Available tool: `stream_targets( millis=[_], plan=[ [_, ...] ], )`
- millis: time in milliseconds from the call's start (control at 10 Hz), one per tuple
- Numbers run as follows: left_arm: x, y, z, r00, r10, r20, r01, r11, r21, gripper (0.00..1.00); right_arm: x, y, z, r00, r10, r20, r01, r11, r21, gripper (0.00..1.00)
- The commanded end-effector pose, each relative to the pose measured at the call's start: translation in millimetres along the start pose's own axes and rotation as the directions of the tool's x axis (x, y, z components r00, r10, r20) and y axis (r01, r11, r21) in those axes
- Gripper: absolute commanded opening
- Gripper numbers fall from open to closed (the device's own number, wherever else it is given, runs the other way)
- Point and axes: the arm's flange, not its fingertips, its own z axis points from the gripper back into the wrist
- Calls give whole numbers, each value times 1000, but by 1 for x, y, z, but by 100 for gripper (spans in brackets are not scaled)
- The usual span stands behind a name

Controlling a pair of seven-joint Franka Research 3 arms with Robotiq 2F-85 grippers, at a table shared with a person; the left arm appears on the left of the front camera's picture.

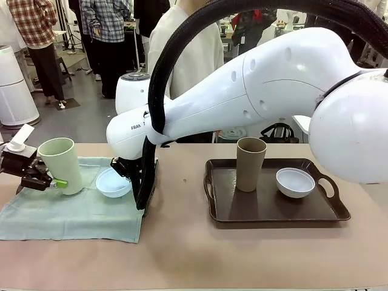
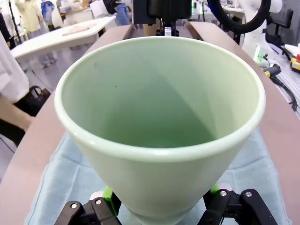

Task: Set up a tray with a mat and arrange the tableware.
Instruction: Place the Picnic Bowl and Reusable plastic cup back onto the Handle tray in front of the human's position.

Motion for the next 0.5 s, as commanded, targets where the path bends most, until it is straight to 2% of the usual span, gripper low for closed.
stream_targets(
  millis=[0, 100, 200, 300, 400],
  plan=[
    [-2, 7, -6, 1000, -16, -18, 16, 1000, 18, 82, 1, 1, -5, 1000, 6, -25, -5, 1000, 4, 5],
    [-5, 7, -10, 1000, -6, -22, 6, 1000, 16, 82, 0, -1, -7, 1000, 7, -28, -7, 1000, 3, 5],
    [-7, 9, -13, 999, -3, -34, 3, 1000, 1, 86, 1, -1, -8, 999, 15, -28, -15, 1000, 1, 5],
    [-7, 7, -13, 1000, -4, -28, 4, 1000, -2, 100, 0, -2, -8, 999, 22, -35, -22, 1000, 1, 65],
    [-3, 8, -9, 1000, -7, -30, 7, 1000, 2, 100, 0, -2, -3, 999, 19, -29, -20, 1000, -16, 65]
  ],
)
